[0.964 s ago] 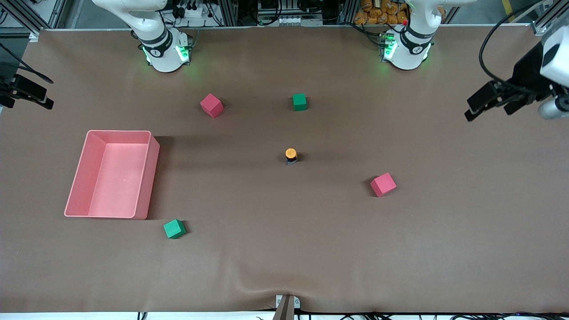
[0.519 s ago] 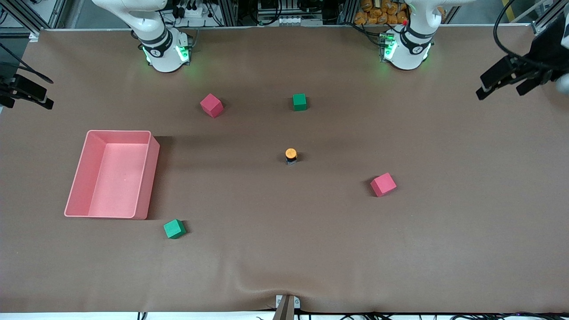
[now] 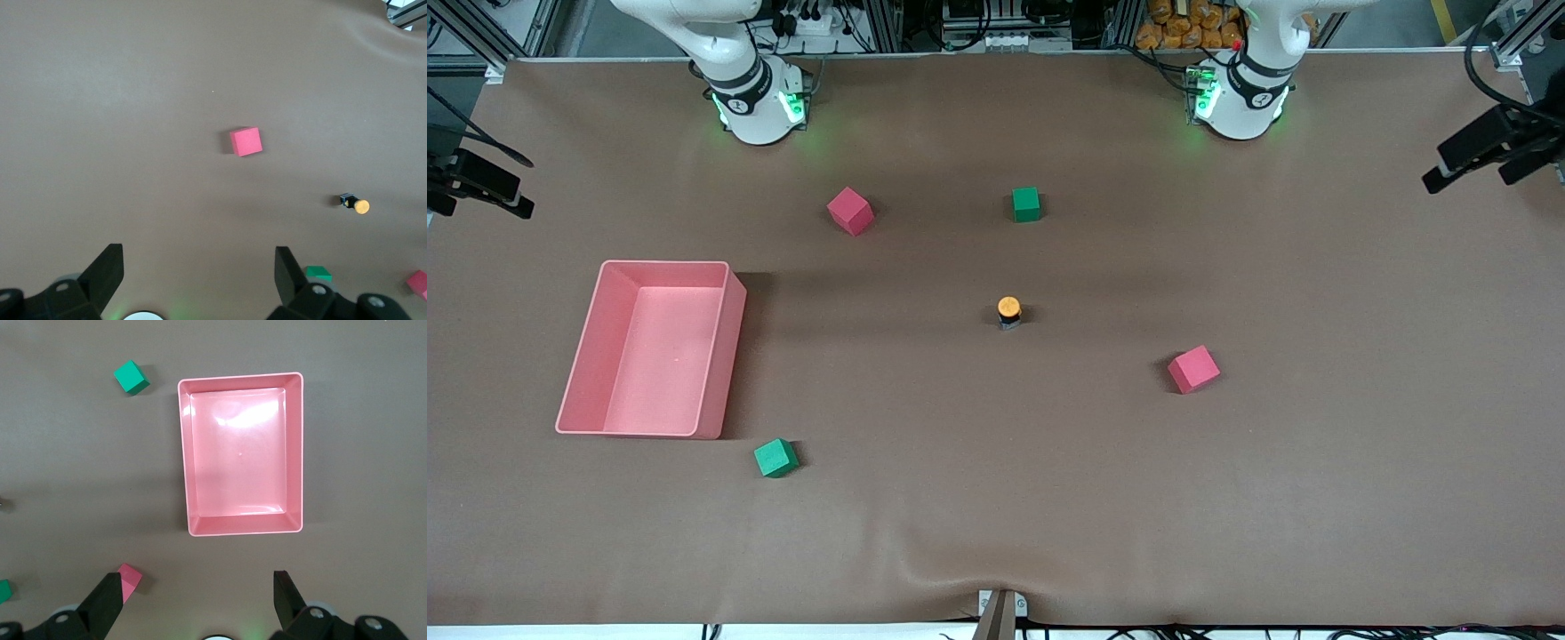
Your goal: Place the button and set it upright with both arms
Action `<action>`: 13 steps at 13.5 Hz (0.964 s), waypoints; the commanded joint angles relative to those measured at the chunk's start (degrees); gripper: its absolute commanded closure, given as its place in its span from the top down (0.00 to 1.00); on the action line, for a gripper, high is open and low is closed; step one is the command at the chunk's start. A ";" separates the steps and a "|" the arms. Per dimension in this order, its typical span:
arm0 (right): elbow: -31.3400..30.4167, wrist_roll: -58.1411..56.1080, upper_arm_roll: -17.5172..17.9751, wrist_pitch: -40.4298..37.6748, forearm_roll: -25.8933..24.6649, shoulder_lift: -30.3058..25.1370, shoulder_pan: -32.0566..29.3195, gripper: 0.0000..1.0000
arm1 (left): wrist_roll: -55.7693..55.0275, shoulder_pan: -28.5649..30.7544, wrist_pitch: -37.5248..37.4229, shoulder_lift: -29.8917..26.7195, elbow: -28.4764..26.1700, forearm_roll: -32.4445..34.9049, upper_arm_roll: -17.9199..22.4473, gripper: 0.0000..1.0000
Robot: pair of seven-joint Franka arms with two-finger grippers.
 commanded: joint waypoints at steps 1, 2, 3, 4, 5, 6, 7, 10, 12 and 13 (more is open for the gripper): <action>0.26 -0.58 0.20 -0.63 -0.48 -0.43 -0.35 1.00 | 2.13 0.28 0.02 -0.14 -0.34 0.13 -0.11 1.00; 0.26 -0.58 0.20 -0.63 -0.48 -0.43 -0.35 1.00 | 2.40 0.37 1.06 -0.06 -0.95 3.79 -0.28 1.00; 0.26 -0.58 0.20 -0.63 -0.48 -0.43 -0.35 1.00 | 1.62 0.37 1.86 0.64 -1.65 5.22 -0.46 1.00; 0.26 -0.58 0.20 -0.63 -0.57 -0.43 -0.35 1.00 | 1.61 0.46 3.43 0.65 -2.79 5.32 -0.37 1.00; 0.26 -0.58 0.20 -0.63 -0.57 -0.43 -0.35 1.00 | 2.30 0.46 4.49 0.56 -3.32 5.32 -0.20 1.00; 0.26 -0.58 0.20 -0.63 -0.57 -0.43 -0.35 1.00 | 2.48 0.81 4.50 0.56 -3.50 5.14 0.15 1.00; 0.26 -0.58 0.20 -0.63 -0.57 -0.43 -0.35 1.00 | 1.96 0.90 4.50 0.56 -3.68 4.53 0.50 1.00; 0.26 -0.58 0.20 -0.63 -0.57 -0.43 -0.35 1.00 | 2.13 0.90 4.42 0.47 -4.11 2.95 2.17 1.00; 0.26 -0.58 0.20 -0.63 -0.57 -0.43 -0.43 1.00 | 2.66 0.81 4.41 0.39 -4.47 2.94 2.18 1.00; 0.26 -0.58 0.20 -0.63 -0.57 -0.43 -0.43 1.00 | 3.62 0.81 4.41 0.47 -4.38 2.94 2.18 1.00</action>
